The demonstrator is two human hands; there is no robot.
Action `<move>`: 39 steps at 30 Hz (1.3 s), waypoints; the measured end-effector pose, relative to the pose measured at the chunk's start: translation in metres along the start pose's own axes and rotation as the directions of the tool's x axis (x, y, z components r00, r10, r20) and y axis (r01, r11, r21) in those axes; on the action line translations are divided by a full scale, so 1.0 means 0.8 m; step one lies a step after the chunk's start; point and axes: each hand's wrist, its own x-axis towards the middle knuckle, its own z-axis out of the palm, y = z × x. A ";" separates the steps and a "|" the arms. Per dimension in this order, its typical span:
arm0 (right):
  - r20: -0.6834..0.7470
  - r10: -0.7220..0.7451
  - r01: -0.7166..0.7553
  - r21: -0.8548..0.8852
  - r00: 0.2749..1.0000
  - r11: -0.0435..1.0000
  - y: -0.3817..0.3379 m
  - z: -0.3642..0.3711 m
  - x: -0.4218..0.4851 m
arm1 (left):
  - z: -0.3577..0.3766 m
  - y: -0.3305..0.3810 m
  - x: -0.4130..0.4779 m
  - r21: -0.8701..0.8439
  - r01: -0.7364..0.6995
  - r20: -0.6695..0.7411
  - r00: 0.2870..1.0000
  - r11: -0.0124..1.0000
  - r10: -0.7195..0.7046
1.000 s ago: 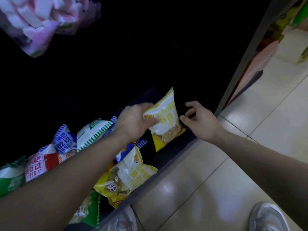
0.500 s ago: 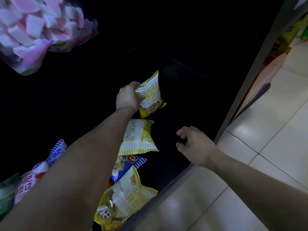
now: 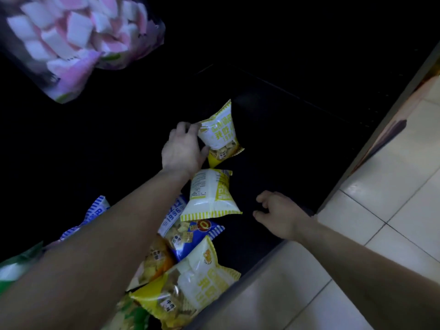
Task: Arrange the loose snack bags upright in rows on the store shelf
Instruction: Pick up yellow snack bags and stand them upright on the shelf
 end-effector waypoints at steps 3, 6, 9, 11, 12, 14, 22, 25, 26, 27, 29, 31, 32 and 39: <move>0.010 0.011 -0.011 0.023 1.000 1.000 -0.027 0.013 0.014 | -0.030 -0.036 -0.062 0.015 -0.148 0.095 0.985 0.989 0.146; 0.035 -0.004 0.003 0.044 0.999 0.999 -0.048 0.030 0.014 | -0.039 -0.082 -0.120 0.005 -0.099 0.139 0.985 0.995 0.097; -0.028 -0.102 0.103 0.016 0.994 0.995 -0.062 0.044 0.006 | -0.031 -0.104 -0.159 -0.078 0.045 0.179 0.983 0.996 -0.030; -0.116 -0.190 0.181 -0.087 0.975 0.980 -0.069 0.046 0.002 | -0.027 -0.105 -0.172 -0.112 0.049 0.197 0.980 0.993 -0.026; -0.167 -0.239 0.218 -0.132 0.957 0.967 -0.073 0.044 0.001 | -0.027 -0.102 -0.176 -0.137 0.035 0.201 0.980 0.990 -0.007; -0.247 -0.309 0.269 -0.185 0.918 0.945 -0.085 0.034 0.001 | -0.030 -0.097 -0.180 -0.181 0.001 0.189 0.981 0.983 0.034; -0.345 -0.468 0.395 -0.263 0.814 0.880 -0.107 0.003 -0.002 | -0.042 -0.091 -0.169 -0.227 0.028 0.150 0.989 0.974 0.007; -0.471 -0.407 0.357 -0.196 0.782 0.913 -0.116 -0.025 0.001 | -0.042 -0.082 -0.160 -0.252 0.023 0.126 0.992 0.967 0.009; -0.508 -0.379 0.326 -0.194 0.773 0.925 -0.115 -0.035 0.004 | -0.042 -0.078 -0.157 -0.258 0.018 0.121 0.993 0.966 0.014; -0.535 -0.358 0.301 -0.194 0.766 0.934 -0.112 -0.043 0.005 | -0.041 -0.074 -0.154 -0.262 0.012 0.122 0.992 0.965 0.021; -0.565 -0.309 0.263 -0.165 0.765 0.951 -0.101 -0.049 0.004 | -0.036 -0.065 -0.150 -0.271 -0.002 0.130 0.991 0.963 0.039; -0.566 -0.251 0.227 -0.114 0.786 0.967 -0.086 -0.047 0.001 | -0.029 -0.059 -0.148 -0.268 -0.016 0.138 0.989 0.963 0.055; -0.556 -0.228 0.213 -0.092 0.800 0.973 -0.079 -0.044 0.001 | -0.025 -0.056 -0.149 -0.268 -0.026 0.150 0.986 0.963 0.068; -0.391 -0.250 0.261 -0.025 0.886 0.965 -0.044 -0.039 0.003 | -0.009 -0.038 -0.145 -0.288 -0.089 0.245 0.956 0.953 0.163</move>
